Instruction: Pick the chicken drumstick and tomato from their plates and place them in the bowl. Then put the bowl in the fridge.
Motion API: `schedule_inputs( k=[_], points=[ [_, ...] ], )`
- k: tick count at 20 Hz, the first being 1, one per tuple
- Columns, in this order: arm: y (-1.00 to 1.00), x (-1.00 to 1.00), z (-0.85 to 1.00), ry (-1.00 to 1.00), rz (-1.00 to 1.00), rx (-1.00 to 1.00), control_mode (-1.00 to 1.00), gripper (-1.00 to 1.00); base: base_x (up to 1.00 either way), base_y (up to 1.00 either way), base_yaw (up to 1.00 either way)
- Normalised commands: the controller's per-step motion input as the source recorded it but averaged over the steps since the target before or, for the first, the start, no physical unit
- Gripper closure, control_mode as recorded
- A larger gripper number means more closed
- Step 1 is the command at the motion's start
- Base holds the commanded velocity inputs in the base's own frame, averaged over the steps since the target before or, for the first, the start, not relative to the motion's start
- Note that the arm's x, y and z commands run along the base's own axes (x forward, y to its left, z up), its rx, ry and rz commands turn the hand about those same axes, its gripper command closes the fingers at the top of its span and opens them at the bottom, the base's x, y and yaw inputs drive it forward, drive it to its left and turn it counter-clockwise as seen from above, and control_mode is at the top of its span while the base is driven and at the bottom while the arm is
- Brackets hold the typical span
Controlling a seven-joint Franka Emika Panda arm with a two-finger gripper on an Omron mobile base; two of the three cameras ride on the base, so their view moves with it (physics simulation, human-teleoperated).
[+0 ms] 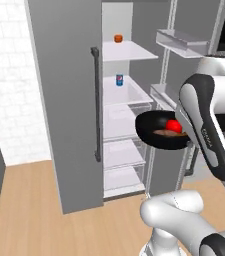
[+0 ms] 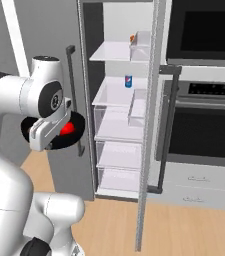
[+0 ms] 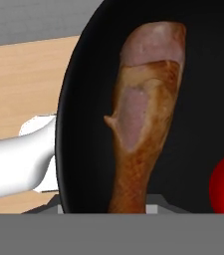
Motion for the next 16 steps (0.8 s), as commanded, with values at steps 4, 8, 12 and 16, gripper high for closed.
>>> schedule_inputs(
  k=[4, 8, 12, 16],
  points=[
    [0.0, 0.0, 0.0, 0.0, 0.0, 0.0, 1.0, 1.0, 0.96, 0.0, 0.04],
    [0.0, 0.0, 0.0, 0.0, 0.0, 0.0, 1.0, 1.0, 0.69, 0.0, 0.0],
    [0.0, 0.0, 0.0, 0.0, 0.0, 0.0, 1.0, 1.0, 0.56, -0.02, 0.0],
    [0.0, 0.0, 0.0, 0.0, 0.0, 0.0, 1.0, 1.0, 0.48, -0.09, -0.06]
  ],
)
